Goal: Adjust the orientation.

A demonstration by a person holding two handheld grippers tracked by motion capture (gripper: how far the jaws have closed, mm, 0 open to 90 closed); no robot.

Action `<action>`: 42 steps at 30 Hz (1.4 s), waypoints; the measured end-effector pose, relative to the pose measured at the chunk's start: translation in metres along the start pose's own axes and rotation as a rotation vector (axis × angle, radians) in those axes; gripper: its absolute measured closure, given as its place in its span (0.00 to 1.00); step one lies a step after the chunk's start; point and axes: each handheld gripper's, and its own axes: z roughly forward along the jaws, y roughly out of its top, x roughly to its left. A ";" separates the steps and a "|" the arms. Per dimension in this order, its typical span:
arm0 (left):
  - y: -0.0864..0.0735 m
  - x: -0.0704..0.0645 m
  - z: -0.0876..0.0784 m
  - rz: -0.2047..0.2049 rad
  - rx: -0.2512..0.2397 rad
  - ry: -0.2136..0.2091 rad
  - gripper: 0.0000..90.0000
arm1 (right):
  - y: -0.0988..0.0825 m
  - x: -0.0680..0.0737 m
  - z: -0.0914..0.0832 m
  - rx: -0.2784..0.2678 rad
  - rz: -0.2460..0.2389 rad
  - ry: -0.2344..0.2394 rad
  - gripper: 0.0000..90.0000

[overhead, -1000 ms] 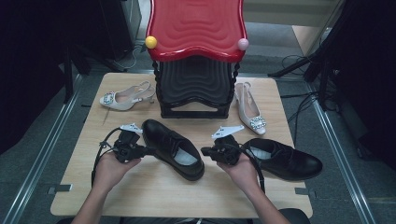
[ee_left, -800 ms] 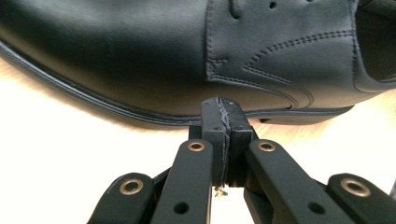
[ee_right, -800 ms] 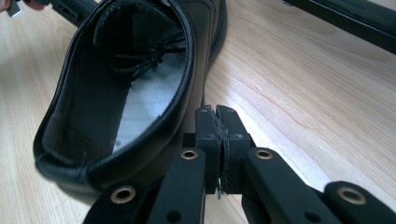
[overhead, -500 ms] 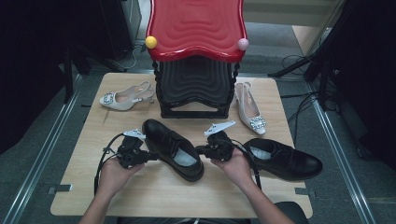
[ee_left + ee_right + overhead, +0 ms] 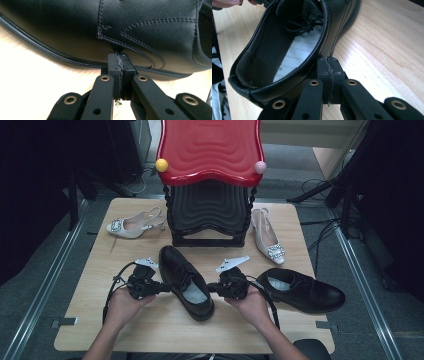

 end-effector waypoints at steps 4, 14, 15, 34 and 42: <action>0.002 0.001 0.001 0.005 0.002 -0.004 1.00 | -0.003 0.003 -0.001 -0.005 -0.001 0.004 1.00; 0.013 0.004 0.008 0.013 0.014 -0.029 1.00 | -0.011 0.013 -0.005 -0.011 0.000 0.000 1.00; 0.014 0.005 0.008 0.008 0.017 -0.033 1.00 | -0.012 0.014 -0.005 -0.012 0.001 -0.001 1.00; 0.026 0.020 0.004 -0.004 -0.022 -0.071 0.87 | -0.020 0.006 -0.018 -0.048 0.059 -0.007 0.94; 0.024 0.024 -0.006 -0.013 -0.047 -0.062 0.61 | -0.028 -0.022 -0.038 -0.056 0.139 -0.054 0.68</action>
